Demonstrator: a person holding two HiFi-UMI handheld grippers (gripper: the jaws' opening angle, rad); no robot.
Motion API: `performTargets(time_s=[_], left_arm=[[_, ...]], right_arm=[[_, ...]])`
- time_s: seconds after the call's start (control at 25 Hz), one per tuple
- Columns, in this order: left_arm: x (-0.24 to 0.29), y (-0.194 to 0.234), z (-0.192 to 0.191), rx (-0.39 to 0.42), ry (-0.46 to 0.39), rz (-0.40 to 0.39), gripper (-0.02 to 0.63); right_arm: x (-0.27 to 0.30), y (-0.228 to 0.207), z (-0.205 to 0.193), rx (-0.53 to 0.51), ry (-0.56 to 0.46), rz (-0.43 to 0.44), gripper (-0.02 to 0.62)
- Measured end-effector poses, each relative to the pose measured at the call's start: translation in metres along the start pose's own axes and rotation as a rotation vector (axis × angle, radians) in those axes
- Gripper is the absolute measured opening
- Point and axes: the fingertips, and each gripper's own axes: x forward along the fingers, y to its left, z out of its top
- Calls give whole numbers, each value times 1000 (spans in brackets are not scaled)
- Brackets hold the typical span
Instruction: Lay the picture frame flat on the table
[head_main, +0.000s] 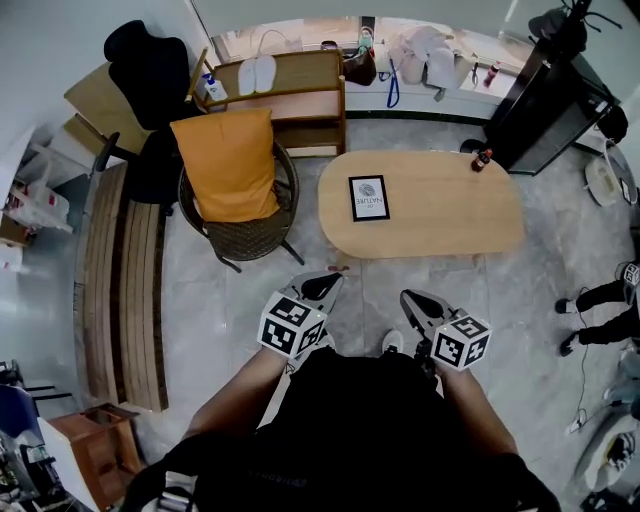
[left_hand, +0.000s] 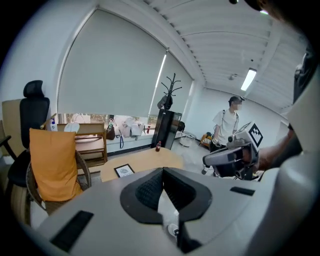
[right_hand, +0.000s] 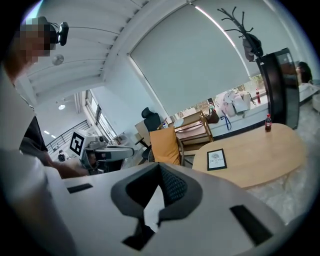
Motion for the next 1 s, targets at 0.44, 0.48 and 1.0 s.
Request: performTargets(time_s=[0.44,0.48,1.0], left_arm=[[28,-60,-2,-16,21,-28,5],[30,-63,-3,3,26,-28,5],[24,-57,-4,-9,33,23,5]], right_arm=[[-25,-16,16,36,-36,75,2],[-24,-18,14,27,-36,70,2],[-18,-11,17,-59,-26,107,2]])
